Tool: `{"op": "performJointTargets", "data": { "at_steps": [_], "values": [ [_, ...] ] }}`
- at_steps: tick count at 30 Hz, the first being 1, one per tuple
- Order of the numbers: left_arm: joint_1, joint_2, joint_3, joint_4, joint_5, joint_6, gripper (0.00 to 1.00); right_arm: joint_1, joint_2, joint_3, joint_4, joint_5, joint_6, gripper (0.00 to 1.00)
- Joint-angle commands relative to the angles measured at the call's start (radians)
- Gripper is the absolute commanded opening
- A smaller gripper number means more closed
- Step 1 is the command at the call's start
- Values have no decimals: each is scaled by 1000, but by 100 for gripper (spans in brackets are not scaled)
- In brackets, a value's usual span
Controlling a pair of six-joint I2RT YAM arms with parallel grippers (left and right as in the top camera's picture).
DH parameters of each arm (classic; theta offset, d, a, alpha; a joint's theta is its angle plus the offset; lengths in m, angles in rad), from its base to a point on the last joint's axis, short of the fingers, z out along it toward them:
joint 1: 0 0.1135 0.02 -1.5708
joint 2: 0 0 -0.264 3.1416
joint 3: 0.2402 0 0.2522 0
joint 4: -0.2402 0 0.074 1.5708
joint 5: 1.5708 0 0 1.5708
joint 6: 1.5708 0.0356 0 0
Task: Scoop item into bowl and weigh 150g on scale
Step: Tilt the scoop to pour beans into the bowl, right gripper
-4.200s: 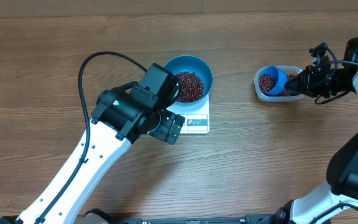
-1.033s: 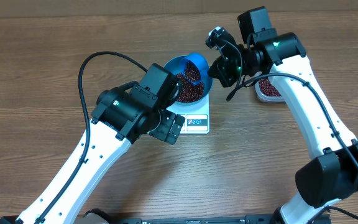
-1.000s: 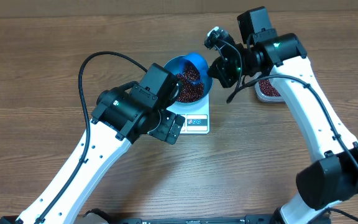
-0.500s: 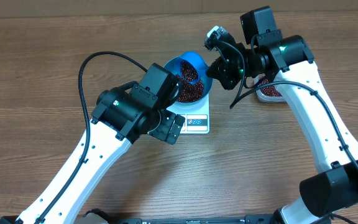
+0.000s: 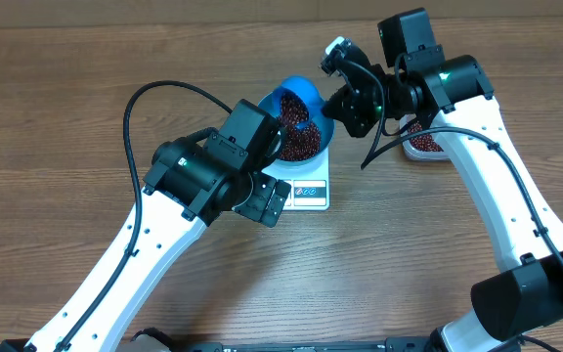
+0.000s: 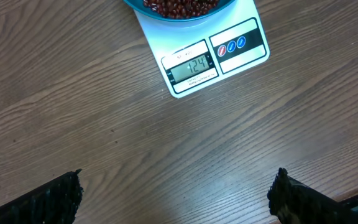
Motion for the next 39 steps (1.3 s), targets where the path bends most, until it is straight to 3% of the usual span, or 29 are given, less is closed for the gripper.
{"op": "performJointTargets", "data": {
  "at_steps": [1, 10, 27, 39],
  "values": [
    [-6, 5, -2, 1, -10, -8, 100, 5, -15, 31, 2, -12, -3, 4],
    [-6, 5, -2, 1, -9, -7, 100, -36, 15, 31, -2, -21, 72, 4],
    [-6, 5, -2, 1, -9, -7, 100, -34, 30, 31, 12, 35, -51, 4],
    [-6, 5, -2, 1, -9, -7, 100, -50, 30, 31, 14, -16, 13, 4]
  ]
}}
